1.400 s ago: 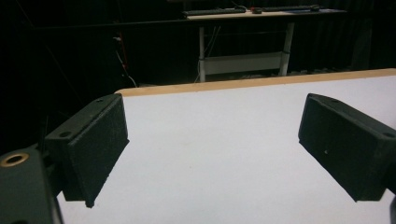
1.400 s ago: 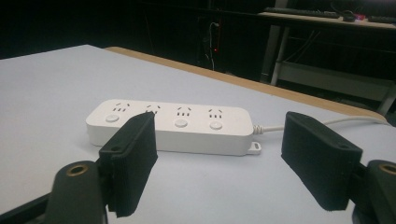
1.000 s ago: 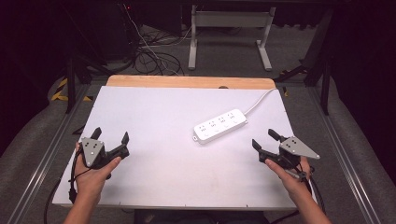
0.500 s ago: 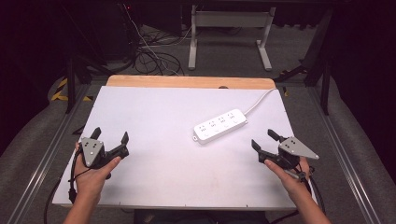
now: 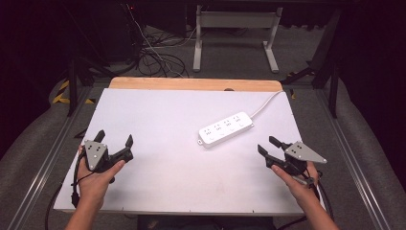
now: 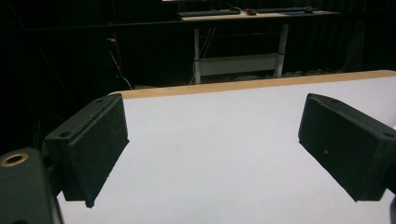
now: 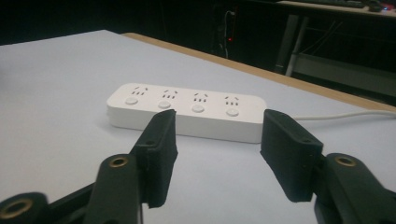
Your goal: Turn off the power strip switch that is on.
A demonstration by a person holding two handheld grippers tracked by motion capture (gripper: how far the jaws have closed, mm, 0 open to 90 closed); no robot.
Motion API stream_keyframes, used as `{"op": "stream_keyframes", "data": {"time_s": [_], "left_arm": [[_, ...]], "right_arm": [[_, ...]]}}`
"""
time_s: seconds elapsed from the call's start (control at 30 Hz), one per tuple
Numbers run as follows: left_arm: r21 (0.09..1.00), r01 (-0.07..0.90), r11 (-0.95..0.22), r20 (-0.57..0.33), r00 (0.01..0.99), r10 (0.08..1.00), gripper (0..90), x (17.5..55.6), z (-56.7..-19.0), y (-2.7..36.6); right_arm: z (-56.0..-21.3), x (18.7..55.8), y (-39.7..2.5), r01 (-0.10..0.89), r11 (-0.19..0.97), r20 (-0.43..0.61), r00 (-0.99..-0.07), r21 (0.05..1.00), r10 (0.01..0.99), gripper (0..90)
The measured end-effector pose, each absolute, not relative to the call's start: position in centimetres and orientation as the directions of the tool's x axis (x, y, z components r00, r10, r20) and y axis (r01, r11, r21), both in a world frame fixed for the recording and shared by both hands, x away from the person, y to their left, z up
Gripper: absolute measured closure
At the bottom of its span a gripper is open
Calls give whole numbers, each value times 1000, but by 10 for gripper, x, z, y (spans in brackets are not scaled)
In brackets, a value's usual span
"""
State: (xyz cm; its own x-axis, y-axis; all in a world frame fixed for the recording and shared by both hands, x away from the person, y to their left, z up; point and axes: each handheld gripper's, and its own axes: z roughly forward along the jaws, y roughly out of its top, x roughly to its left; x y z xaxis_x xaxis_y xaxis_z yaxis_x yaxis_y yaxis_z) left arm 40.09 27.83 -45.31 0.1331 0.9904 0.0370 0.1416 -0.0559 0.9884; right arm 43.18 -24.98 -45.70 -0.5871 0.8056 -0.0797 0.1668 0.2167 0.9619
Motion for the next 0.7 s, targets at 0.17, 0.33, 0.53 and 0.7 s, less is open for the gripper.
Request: {"op": "stream_keyframes", "data": {"time_s": [0.17,0.33,0.53,0.7], "left_arm": [[988,141,-56,37,131,991,89,401,-453,279],[989,141,-53,35,127,991,89,400,-453,279],[988,143,-53,35,128,991,89,400,-453,280],[988,143,-53,35,128,991,89,400,-452,280]], "right_arm": [[-454,432,-249,271,166,43,-627,948,778,694],[-452,432,-248,323,189,57,-621,927,782,767],[-446,430,-246,319,174,65,-618,932,783,900],[-444,429,-243,359,183,99,-641,915,761,900]]}}
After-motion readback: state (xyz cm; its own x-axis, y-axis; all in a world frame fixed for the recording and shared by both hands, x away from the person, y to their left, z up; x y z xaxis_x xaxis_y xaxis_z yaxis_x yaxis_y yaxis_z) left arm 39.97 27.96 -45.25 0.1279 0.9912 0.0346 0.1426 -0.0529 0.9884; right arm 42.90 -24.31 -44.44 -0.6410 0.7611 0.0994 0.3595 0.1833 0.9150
